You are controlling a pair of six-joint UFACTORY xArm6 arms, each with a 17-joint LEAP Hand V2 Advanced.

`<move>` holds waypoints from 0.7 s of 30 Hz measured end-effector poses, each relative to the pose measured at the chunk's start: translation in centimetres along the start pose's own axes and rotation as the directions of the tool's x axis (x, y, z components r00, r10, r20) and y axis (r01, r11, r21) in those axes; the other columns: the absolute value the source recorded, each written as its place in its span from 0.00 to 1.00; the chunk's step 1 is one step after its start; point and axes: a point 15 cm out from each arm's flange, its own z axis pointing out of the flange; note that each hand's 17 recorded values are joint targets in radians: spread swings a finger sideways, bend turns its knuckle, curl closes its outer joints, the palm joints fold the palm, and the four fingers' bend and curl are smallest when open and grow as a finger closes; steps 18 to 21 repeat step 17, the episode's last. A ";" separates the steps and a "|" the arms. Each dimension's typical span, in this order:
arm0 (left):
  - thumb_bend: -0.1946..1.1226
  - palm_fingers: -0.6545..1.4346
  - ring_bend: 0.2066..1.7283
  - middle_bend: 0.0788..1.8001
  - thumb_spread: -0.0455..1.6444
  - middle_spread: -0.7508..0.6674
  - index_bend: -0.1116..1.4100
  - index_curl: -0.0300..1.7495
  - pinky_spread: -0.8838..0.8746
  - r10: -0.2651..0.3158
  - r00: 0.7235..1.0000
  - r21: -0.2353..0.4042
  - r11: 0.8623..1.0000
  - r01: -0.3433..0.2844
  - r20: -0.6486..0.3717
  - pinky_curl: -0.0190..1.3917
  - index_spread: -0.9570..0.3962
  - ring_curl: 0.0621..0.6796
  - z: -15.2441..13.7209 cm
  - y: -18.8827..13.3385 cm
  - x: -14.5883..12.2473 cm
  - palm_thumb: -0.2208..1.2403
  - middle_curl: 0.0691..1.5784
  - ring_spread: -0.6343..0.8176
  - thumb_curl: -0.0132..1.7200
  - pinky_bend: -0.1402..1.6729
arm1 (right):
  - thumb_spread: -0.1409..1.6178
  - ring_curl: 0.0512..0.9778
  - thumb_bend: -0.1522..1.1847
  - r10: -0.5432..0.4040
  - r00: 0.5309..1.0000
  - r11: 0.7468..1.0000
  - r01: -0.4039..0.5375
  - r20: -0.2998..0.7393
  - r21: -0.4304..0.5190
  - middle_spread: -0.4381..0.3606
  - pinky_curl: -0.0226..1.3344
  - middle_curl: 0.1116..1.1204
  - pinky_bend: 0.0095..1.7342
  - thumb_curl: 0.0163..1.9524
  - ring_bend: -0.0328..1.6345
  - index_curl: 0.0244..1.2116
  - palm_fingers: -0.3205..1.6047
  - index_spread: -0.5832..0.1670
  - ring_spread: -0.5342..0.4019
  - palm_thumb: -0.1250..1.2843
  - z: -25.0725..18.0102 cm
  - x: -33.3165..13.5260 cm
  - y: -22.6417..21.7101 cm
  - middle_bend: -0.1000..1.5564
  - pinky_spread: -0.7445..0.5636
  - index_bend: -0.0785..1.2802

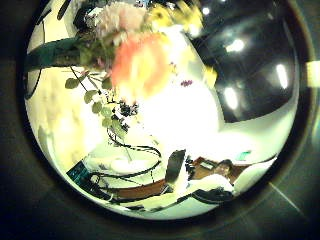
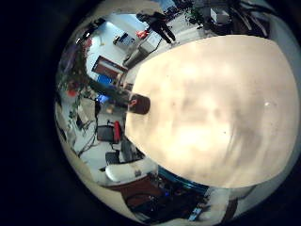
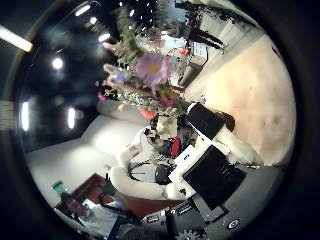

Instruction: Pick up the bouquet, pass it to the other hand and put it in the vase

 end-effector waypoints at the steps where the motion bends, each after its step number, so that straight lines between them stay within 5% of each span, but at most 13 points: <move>1: 0.12 0.22 0.20 0.06 0.53 0.94 0.13 0.19 0.86 0.003 1.000 0.011 1.000 -0.003 -0.001 0.33 0.74 0.15 -0.5 0.2 0.4 0.27 0.12 0.89 0.22 0.17 | 0.66 0.14 0.10 0.002 1.000 1.000 -0.002 0.000 -0.002 0.57 0.11 0.23 0.36 0.27 0.32 0.30 0.37 0.36 0.71 0.61 0.1 0.1 0.0 0.18 0.96 0.25; 10: 0.12 0.23 0.18 0.05 0.52 0.93 0.15 0.14 0.85 0.045 0.998 0.093 0.994 -0.048 0.035 0.27 0.73 0.15 -2.3 2.1 4.9 0.27 0.11 0.89 0.21 0.18 | 0.66 0.13 0.10 -0.046 0.999 0.998 0.046 0.016 -0.033 0.56 0.11 0.22 0.35 0.27 0.32 0.31 0.38 0.34 0.71 0.61 0.2 0.0 0.4 0.17 0.96 0.24; 21: 0.12 0.25 0.16 0.05 0.52 0.92 0.16 0.13 0.85 0.028 0.997 0.130 0.991 -0.037 0.071 0.24 0.72 0.16 -2.3 4.8 6.5 0.27 0.10 0.89 0.21 0.18 | 0.66 0.13 0.10 -0.080 0.996 0.996 0.078 -0.035 -0.049 0.56 0.10 0.21 0.35 0.27 0.32 0.31 0.38 0.34 0.71 0.61 -1.2 0.2 0.1 0.17 0.97 0.22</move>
